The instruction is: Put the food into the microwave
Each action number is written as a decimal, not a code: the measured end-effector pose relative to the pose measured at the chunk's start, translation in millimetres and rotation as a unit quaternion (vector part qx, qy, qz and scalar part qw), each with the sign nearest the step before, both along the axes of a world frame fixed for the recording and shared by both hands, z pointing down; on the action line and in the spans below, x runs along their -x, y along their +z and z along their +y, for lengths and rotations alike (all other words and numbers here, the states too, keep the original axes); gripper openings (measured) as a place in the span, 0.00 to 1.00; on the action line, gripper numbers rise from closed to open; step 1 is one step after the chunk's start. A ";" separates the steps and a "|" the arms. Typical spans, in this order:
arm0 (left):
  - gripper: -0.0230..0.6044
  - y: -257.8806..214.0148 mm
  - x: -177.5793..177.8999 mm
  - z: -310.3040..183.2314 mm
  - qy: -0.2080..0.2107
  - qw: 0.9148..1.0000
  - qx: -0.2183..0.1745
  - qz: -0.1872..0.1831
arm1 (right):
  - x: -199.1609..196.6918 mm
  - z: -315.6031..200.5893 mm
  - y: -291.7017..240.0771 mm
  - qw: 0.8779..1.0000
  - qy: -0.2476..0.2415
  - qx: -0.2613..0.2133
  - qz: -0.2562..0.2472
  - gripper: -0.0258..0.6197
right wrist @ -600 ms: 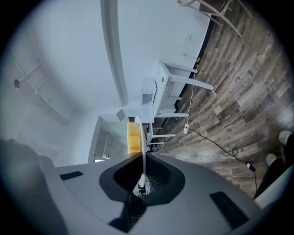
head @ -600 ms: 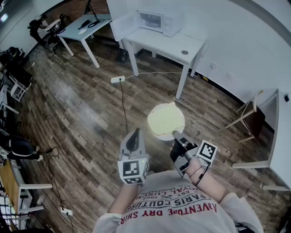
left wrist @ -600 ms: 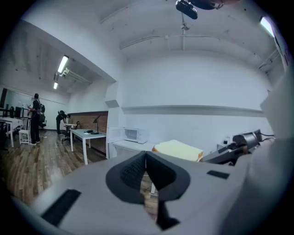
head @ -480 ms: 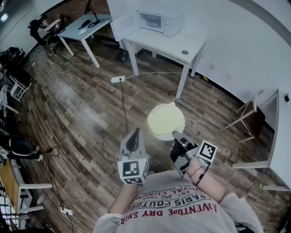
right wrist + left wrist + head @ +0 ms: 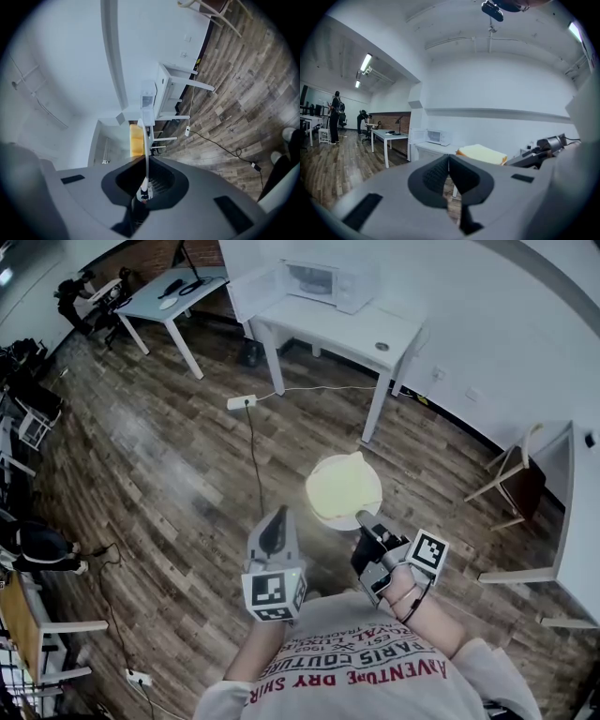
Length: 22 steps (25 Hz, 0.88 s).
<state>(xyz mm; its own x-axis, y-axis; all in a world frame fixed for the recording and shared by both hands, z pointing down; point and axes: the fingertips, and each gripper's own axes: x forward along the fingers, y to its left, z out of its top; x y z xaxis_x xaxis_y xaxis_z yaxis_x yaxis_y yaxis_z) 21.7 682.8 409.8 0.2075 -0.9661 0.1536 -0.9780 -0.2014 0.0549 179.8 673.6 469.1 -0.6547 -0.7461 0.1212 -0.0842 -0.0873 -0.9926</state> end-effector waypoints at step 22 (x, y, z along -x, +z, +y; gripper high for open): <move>0.05 26.6 105.9 -19.3 0.007 1.000 0.009 0.010 | 81.2 -27.9 30.5 0.999 0.001 0.047 -0.007 0.07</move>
